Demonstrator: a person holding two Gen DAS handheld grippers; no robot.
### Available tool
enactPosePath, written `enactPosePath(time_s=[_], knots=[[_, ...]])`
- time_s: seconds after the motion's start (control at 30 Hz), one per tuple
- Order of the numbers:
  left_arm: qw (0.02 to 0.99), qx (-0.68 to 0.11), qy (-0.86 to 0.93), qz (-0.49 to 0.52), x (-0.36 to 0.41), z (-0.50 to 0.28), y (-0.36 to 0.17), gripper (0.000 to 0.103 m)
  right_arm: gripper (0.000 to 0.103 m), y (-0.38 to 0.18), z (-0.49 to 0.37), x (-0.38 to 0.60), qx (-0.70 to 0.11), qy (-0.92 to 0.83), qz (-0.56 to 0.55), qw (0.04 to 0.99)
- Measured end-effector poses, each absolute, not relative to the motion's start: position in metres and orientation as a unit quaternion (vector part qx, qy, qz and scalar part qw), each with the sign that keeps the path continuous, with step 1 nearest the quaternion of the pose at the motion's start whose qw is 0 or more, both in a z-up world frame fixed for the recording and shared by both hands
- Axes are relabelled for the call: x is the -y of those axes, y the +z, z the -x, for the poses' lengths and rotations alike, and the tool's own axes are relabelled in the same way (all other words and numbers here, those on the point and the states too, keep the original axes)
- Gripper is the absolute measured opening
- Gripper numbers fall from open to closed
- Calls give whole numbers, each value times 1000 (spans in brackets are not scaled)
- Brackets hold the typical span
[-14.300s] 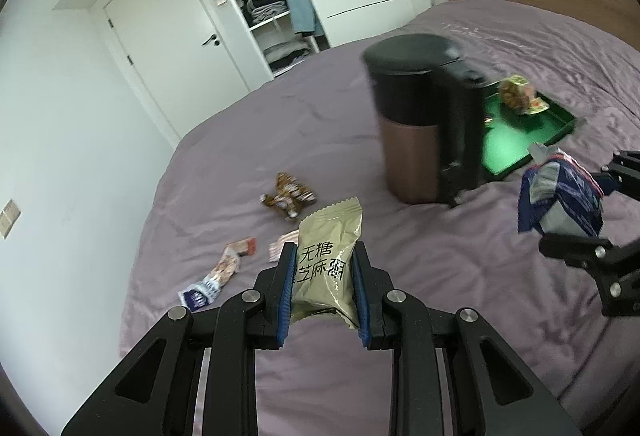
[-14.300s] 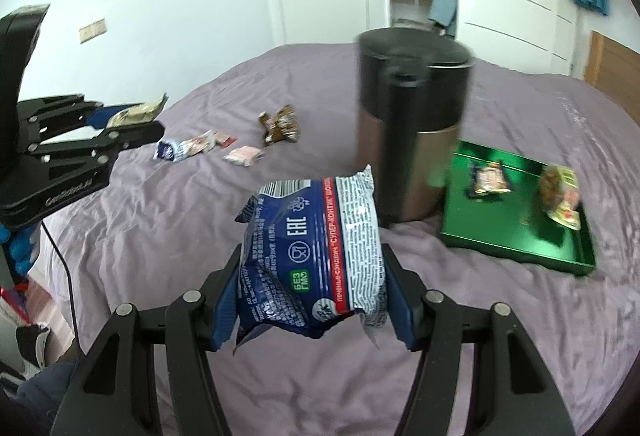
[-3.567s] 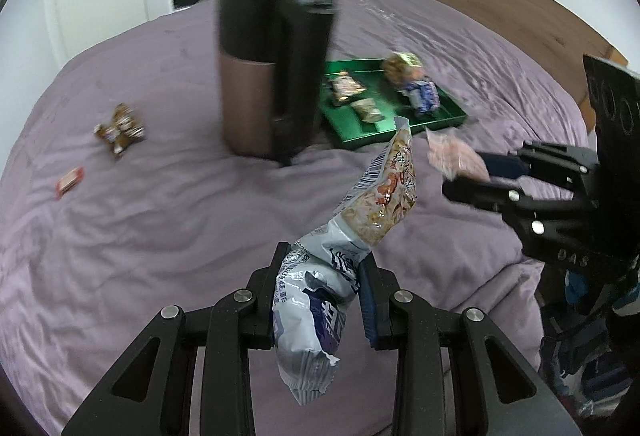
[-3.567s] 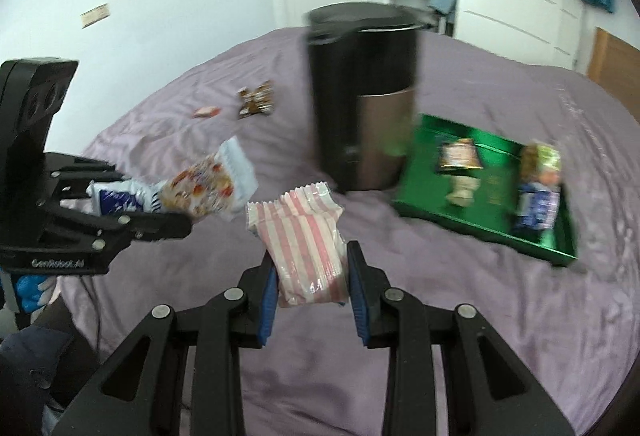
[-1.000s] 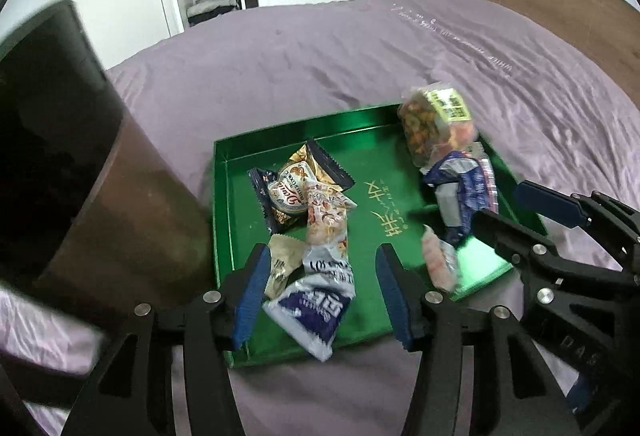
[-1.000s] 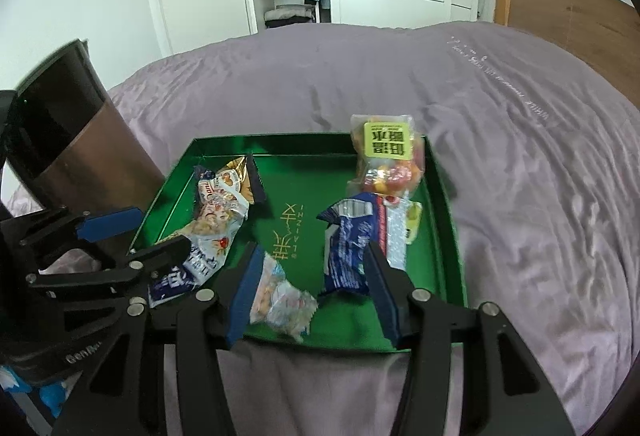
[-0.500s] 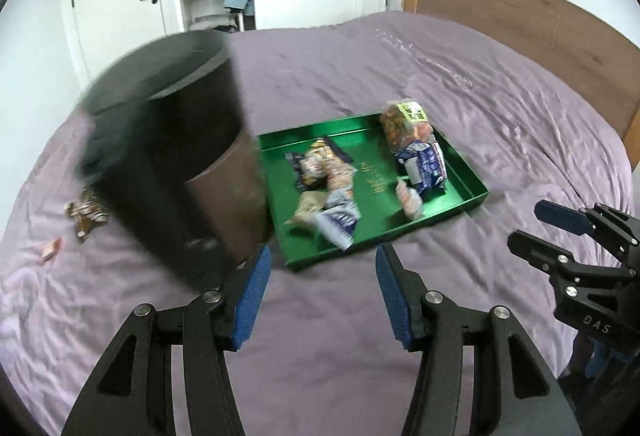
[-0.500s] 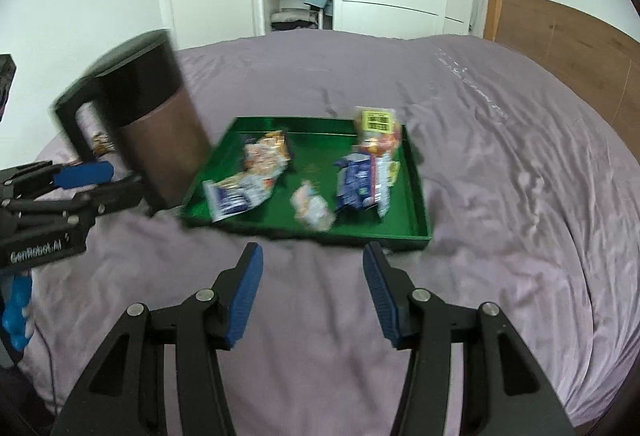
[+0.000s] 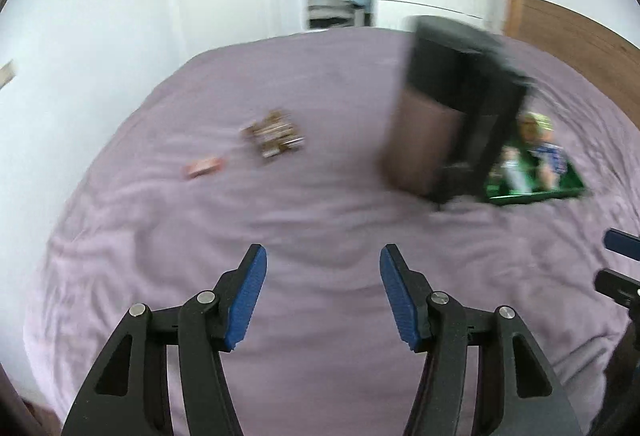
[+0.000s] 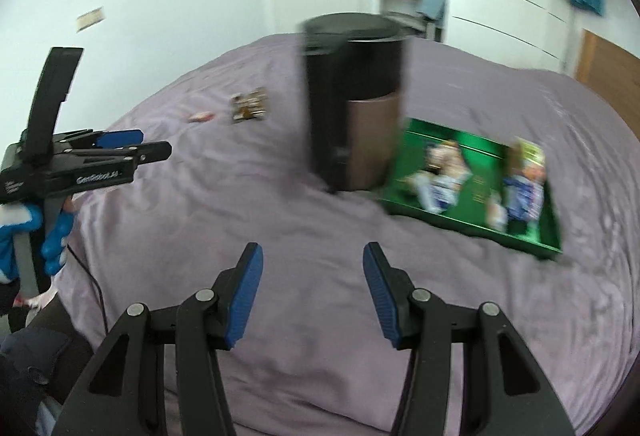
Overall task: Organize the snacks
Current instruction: 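Lift both tools away from the tray toward the remaining snacks, then grasp the red-ended wafer bar with the left tool while the right tool grasps the brown-gold snack bag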
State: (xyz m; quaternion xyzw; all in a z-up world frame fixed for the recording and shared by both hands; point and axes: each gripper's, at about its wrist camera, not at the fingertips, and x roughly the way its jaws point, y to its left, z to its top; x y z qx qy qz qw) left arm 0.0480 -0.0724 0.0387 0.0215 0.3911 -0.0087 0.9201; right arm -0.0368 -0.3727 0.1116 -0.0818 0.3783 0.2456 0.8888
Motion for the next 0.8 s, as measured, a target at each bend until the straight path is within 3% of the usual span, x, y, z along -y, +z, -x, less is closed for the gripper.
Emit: enactPosePath(time_s=[0.2,0.23,0.27,0.4,0.5,0.57,0.63,0.8], knots=[[917,-395,54,9,-17,-59,22,53,49,108,18,295,-379,297,105,870],[917,-394,60,14,-30,-65,21,53,54,106,12,283,-379,302,109,868],[917,-394,65,21,-41,-71,19,53,66,105,3,266,-376,310,113,866],[916,-392,73,47,-75,-102,12,64,73,94,-37,216,-370,329,127,859],[913,-396,71,60,-84,-138,4,66,92,84,-74,187,-369,326,129,861],[908,-407,67,68,-86,-165,-6,68,94,77,-102,170,-366,318,127,865],[904,-416,65,69,-85,-189,-18,69,103,72,-127,165,-365,310,125,869],[895,-437,63,68,-82,-246,-52,69,103,48,-187,147,-371,292,130,872]])
